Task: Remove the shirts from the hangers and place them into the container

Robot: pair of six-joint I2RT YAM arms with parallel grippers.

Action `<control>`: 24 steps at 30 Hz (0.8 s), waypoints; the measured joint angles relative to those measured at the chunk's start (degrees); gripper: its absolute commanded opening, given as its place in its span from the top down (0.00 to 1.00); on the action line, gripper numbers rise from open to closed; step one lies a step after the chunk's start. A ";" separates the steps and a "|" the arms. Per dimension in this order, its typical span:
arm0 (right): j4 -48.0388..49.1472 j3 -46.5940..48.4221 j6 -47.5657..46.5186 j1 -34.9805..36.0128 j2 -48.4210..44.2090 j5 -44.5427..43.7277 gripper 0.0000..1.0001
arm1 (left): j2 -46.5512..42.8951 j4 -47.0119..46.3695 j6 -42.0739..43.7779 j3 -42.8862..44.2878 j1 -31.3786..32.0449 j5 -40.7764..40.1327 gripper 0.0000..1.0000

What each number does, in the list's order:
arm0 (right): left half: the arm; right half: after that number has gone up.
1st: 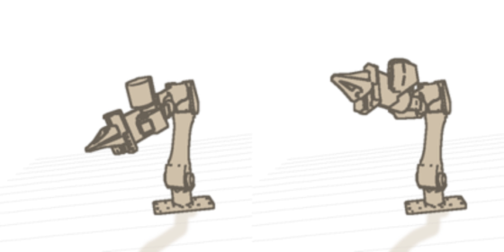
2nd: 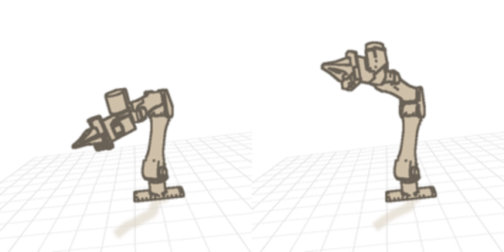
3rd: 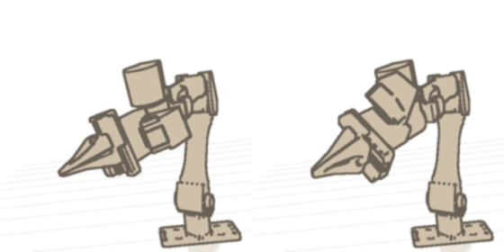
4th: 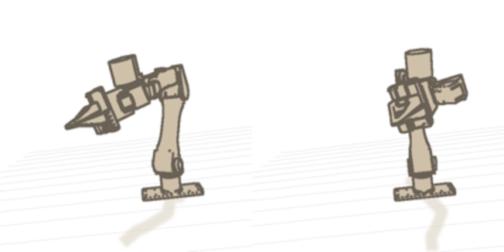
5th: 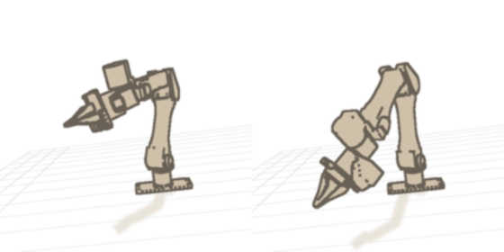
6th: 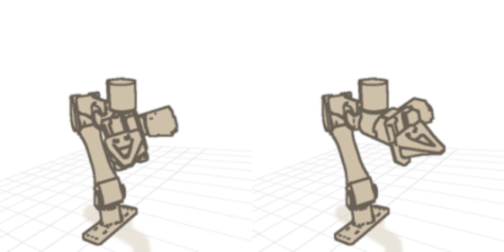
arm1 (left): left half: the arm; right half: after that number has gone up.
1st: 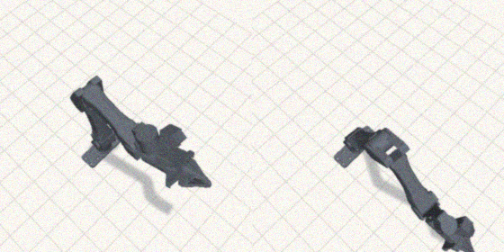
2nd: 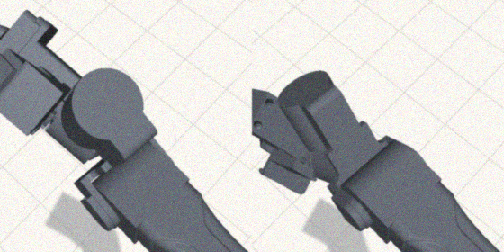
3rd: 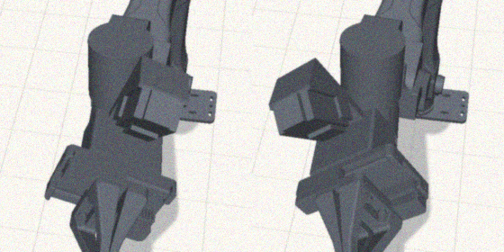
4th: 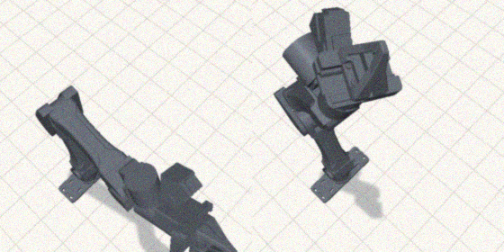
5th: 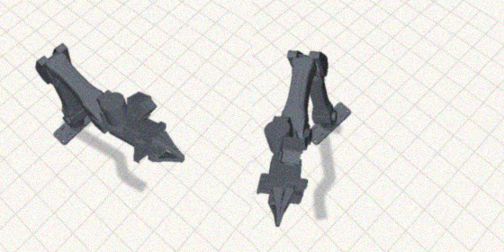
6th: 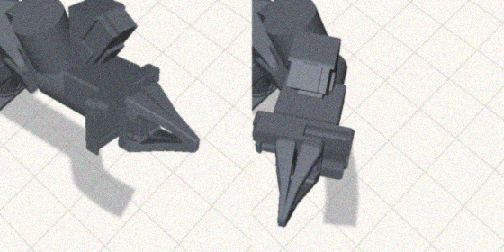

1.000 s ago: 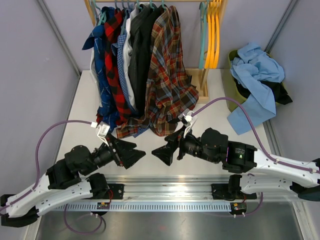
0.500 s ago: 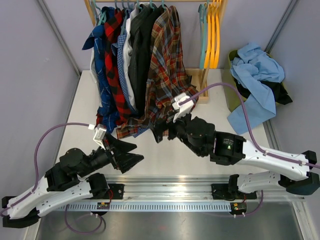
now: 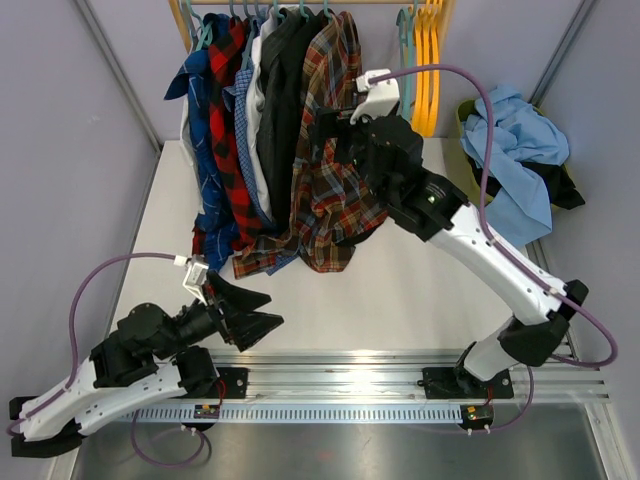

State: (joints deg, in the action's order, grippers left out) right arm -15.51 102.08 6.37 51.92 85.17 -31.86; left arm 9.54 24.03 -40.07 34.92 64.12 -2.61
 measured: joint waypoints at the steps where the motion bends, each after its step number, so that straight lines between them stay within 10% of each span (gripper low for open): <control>1: -0.46 1.84 0.61 -1.33 1.90 2.21 0.01 | -0.26 -0.04 -0.11 -0.35 0.00 0.04 0.01; 11: -1.05 14.64 5.14 -7.56 14.27 13.46 0.00 | -4.28 -0.02 -1.57 -3.02 0.00 0.50 0.01; 24: -4.76 26.62 9.57 -8.79 25.94 5.92 0.04 | -8.96 3.56 -2.49 -3.06 0.00 0.48 0.01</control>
State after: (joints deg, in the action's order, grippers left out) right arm -20.27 128.70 15.94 43.13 111.11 -25.93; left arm 0.58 27.59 -42.57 31.86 64.12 -2.13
